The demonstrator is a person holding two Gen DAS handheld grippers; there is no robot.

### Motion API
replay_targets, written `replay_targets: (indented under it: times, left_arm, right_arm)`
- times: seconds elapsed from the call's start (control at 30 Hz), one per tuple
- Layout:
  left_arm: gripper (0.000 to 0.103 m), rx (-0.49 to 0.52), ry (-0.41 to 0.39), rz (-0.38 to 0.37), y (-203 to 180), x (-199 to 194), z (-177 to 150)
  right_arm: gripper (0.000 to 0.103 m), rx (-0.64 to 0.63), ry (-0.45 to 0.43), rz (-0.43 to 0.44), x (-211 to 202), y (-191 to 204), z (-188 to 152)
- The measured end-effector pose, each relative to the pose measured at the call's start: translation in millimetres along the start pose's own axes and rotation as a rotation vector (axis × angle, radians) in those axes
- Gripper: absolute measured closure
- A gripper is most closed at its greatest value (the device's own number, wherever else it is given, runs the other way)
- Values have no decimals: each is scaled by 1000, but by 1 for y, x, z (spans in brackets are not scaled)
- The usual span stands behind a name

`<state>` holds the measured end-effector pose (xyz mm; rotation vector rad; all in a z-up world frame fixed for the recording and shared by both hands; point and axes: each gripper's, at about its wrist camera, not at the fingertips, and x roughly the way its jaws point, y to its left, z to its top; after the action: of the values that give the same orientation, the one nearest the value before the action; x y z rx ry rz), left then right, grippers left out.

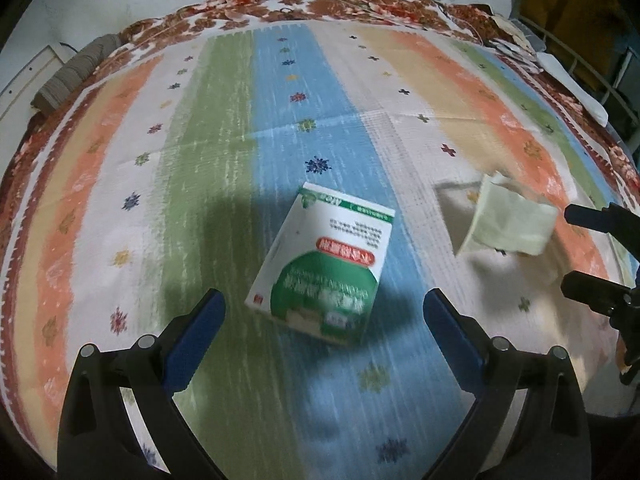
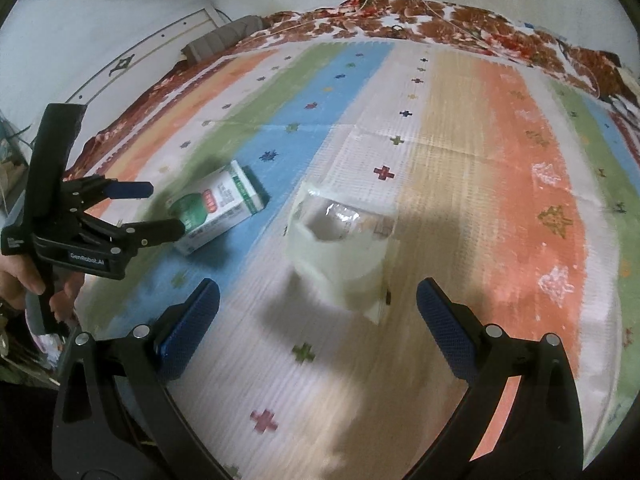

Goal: Collect trash
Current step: 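Reach the left tool to the white-green eye drops box while the right tool reaches the pale yellow packet, then close the left tool on the eye drops box while the right tool closes on the pale yellow packet, then lift the box and the packet with both tools and carry them over the bin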

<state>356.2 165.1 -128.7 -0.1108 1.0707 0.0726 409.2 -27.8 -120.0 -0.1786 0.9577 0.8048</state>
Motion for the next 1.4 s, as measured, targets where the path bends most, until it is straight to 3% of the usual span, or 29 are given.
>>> replay_targets:
  times: [0.13,0.23,0.37,0.47,0.53,0.6,0.8,1.1,1.4]
  left_arm:
    - [6,11,16,-17,3,14,5]
    - [6,12,33,-10,7,25,3]
    - [6,30,41,3,10,30,0]
    - [9,34,35,8,12,30,0]
    - [17,33,34,0,12,30,0]
    - [25,38,41,-5,9,31,0]
    - [27,82,63,40,-2,21,5]
    - [28,-46,115,24,-3,-8,4]
    - [29,-213,142,10,-8,-45,-20]
  right_arm:
    - [13,27,10,28,19,-10,5]
    - [22,39,21,48,28,-15,7]
    - [50,38,25,55,33,-18,8]
    - [50,45,29,71,34,-19,9]
    - [55,41,26,74,34,-18,9]
    - [63,38,29,74,35,-16,8]
    - [90,14,41,71,30,-7,8]
    - [96,6,49,31,7,12,8]
    - [96,-15,64,-28,-37,37,-2]
